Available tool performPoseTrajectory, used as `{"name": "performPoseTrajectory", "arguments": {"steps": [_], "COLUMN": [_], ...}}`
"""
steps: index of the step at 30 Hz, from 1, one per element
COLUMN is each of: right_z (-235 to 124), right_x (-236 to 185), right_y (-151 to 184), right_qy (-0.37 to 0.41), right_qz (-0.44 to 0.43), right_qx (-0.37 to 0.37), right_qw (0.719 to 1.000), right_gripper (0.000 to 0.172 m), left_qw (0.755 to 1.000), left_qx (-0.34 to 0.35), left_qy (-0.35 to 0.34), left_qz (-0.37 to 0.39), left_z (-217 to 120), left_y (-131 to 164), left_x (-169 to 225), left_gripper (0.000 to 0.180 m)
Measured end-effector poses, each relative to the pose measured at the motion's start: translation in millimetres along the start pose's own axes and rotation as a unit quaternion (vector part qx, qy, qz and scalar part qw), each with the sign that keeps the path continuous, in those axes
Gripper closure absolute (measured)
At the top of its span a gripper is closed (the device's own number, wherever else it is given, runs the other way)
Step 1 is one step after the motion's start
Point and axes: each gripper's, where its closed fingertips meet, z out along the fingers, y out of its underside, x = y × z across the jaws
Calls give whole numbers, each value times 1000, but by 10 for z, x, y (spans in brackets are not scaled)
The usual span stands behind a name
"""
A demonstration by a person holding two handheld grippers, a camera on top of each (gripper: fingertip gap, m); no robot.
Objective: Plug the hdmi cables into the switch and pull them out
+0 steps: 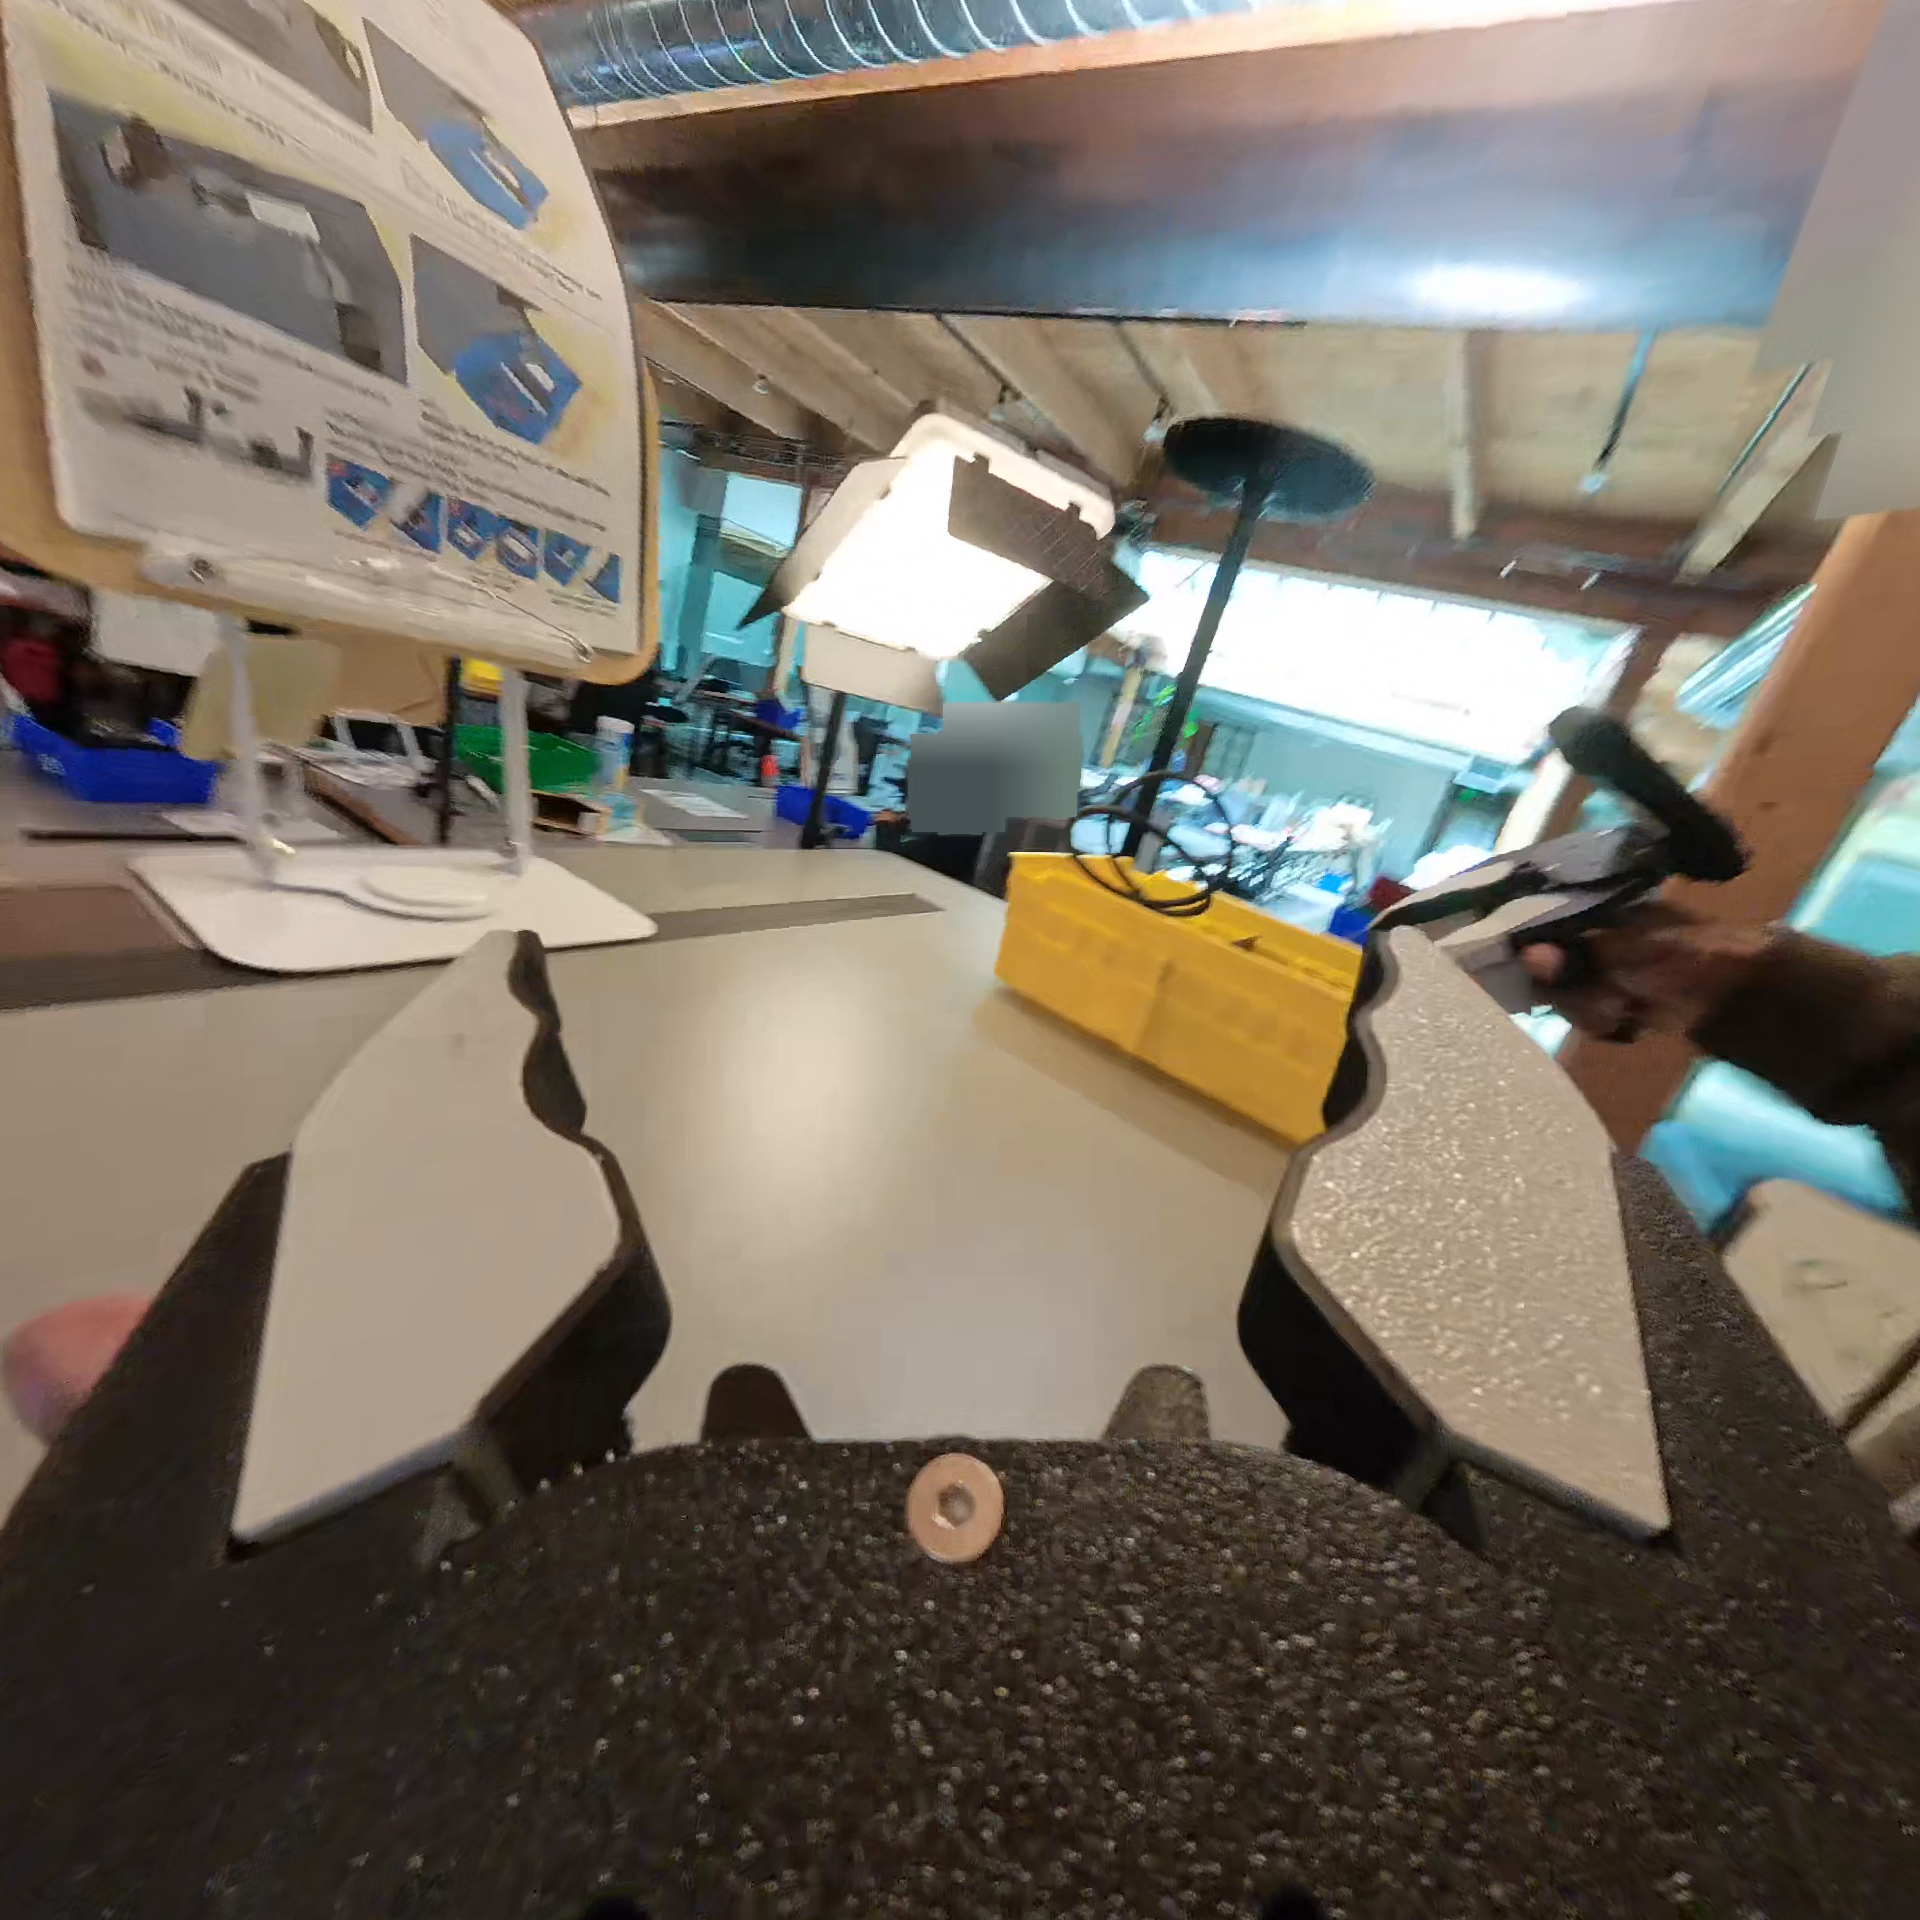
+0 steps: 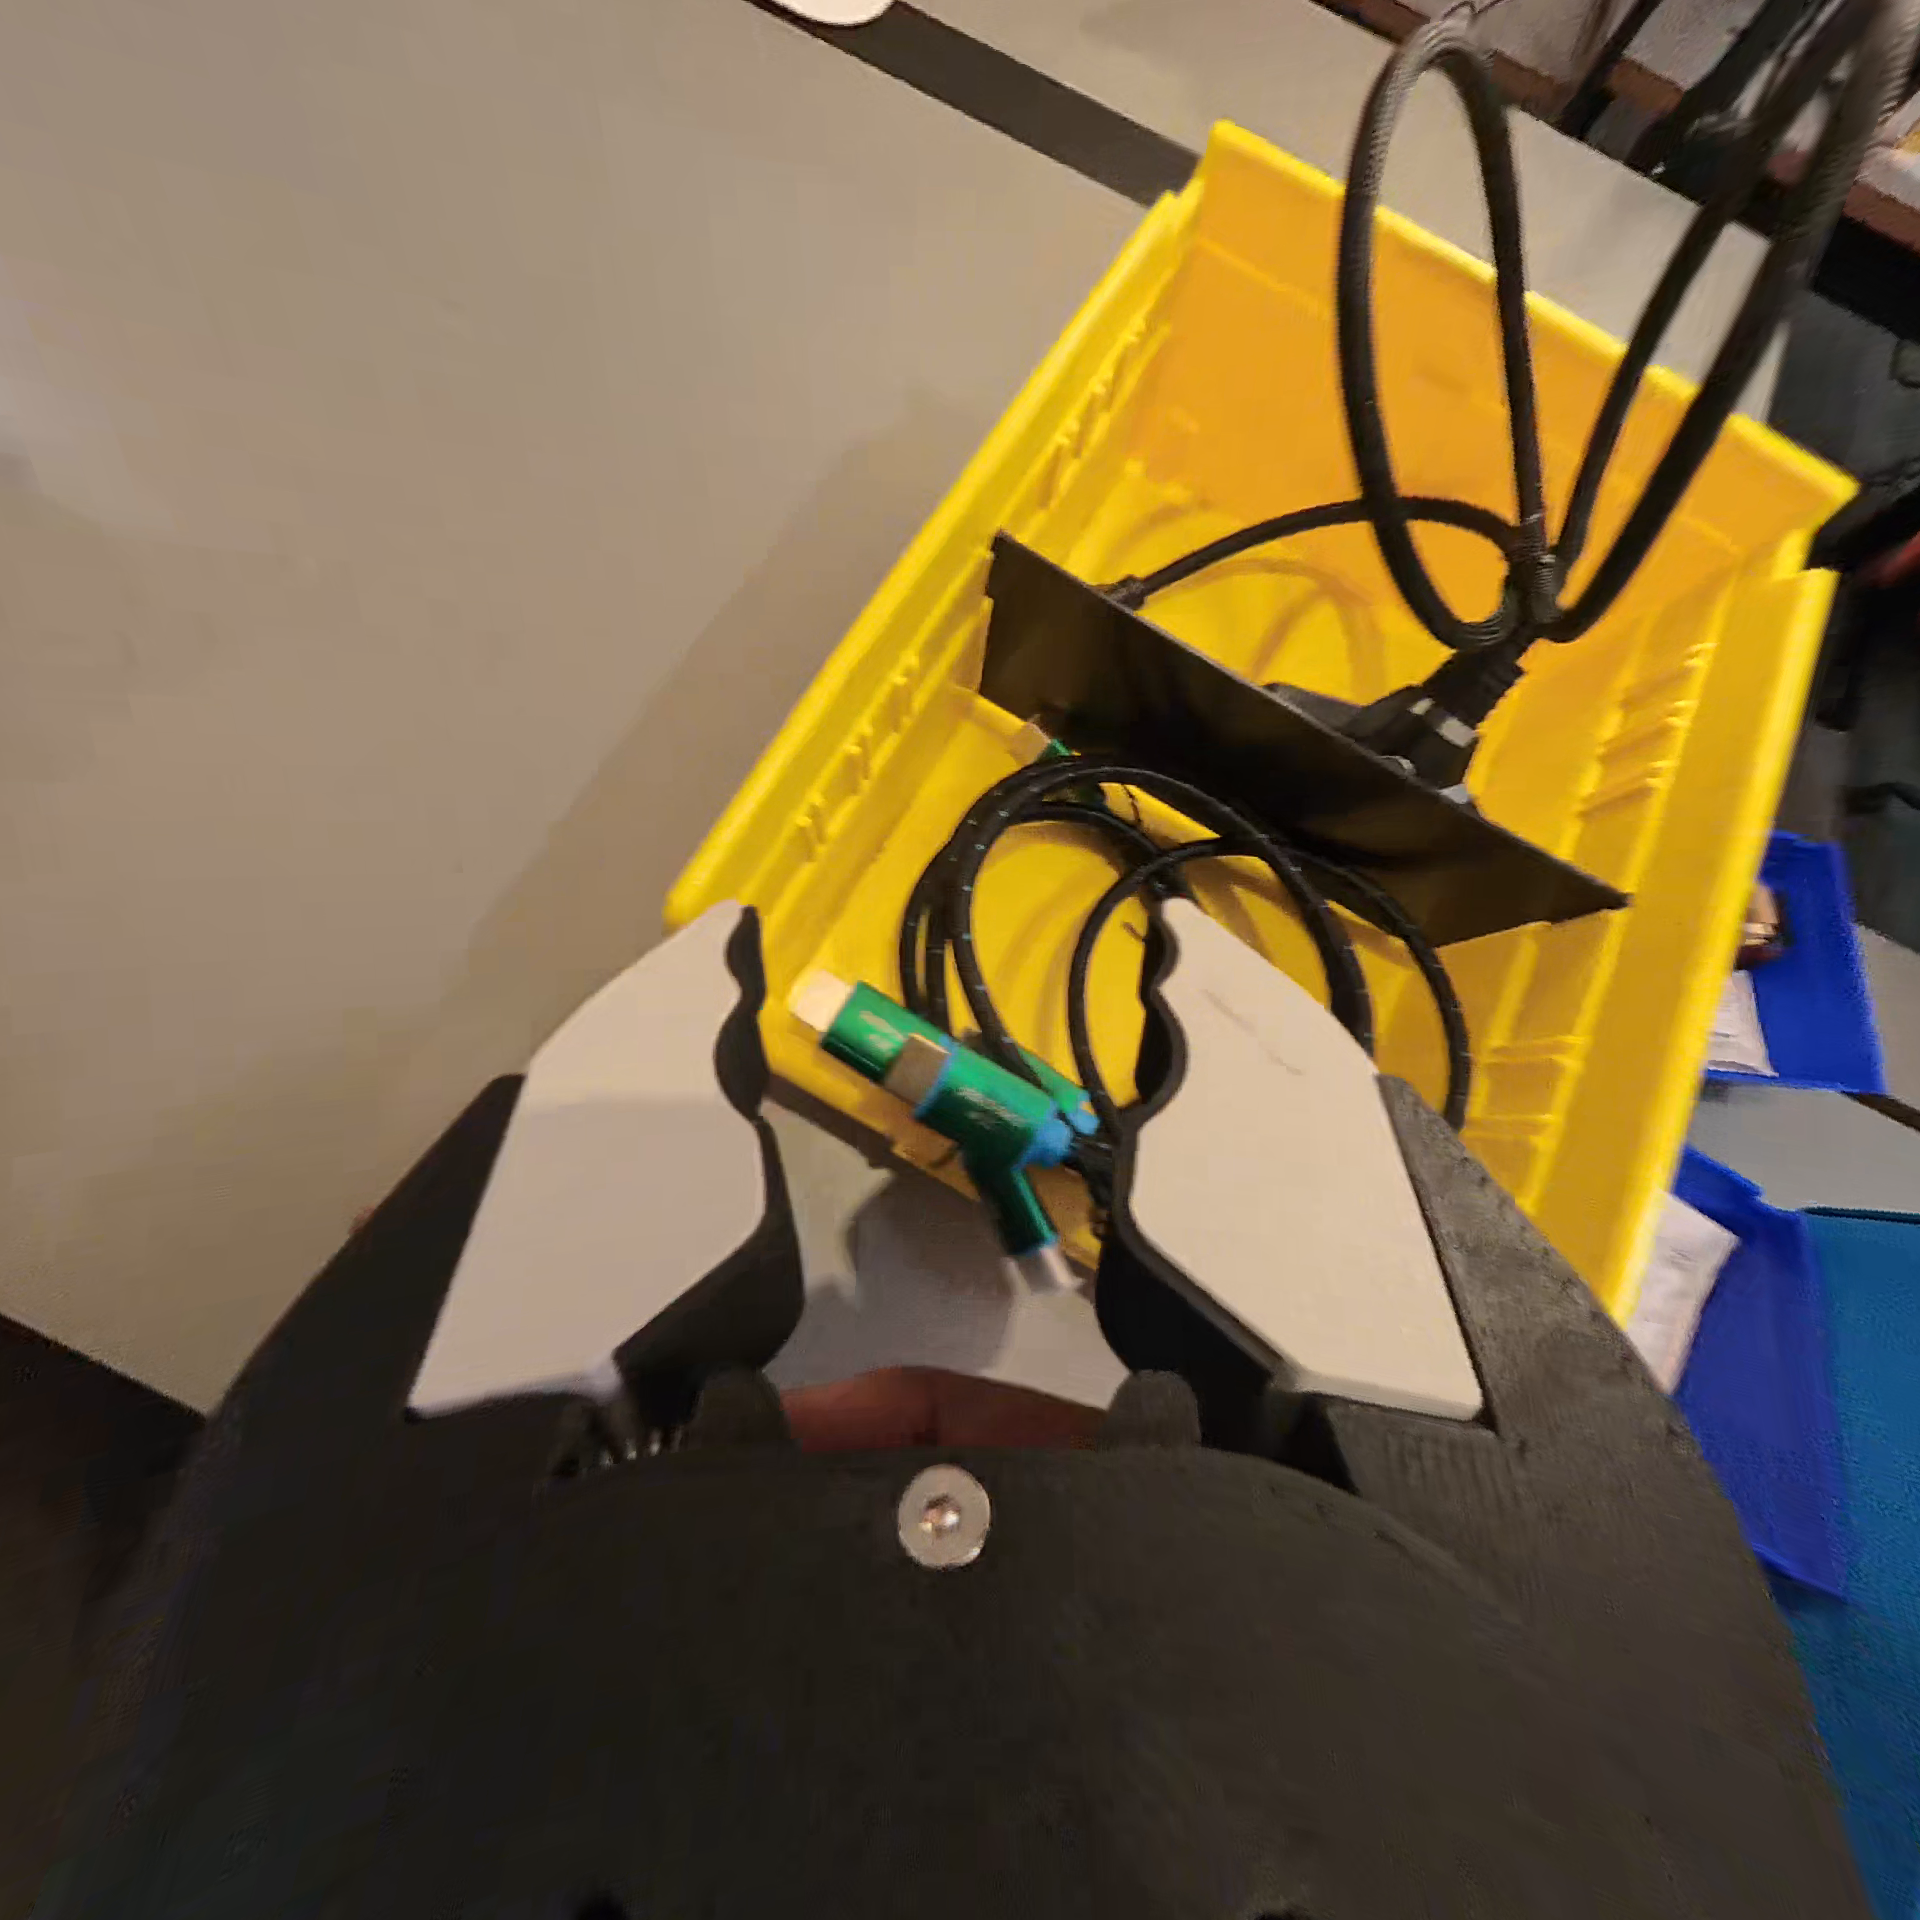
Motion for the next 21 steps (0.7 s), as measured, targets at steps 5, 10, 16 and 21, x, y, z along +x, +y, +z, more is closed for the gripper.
{"name": "performPoseTrajectory", "arguments": {"steps": [5, 10, 16, 21], "right_z": [90, 275, 400, 468], "right_x": [-415, -578, -539, -469], "right_y": [-55, 49, 112, 108], "right_qy": [-72, -68, -35, -17], "right_qz": [62, 75, 51, 28], "right_qx": [50, 35, 23, 0], "right_qw": [994, 994, 998, 999], "right_gripper": [90, 92, 101, 109], "left_qw": [979, 943, 849, 807], "left_qx": [-25, -115, -259, -328], "left_qy": [-93, -226, -410, -466], "left_qz": [181, 217, 209, 156], "left_z": [-176, -739, -1919, -2484], "left_y": [-242, -288, -303, -160], "left_x": [-189, -603, -1094, -1318], "left_gripper": [75, 100, 99, 97]}}
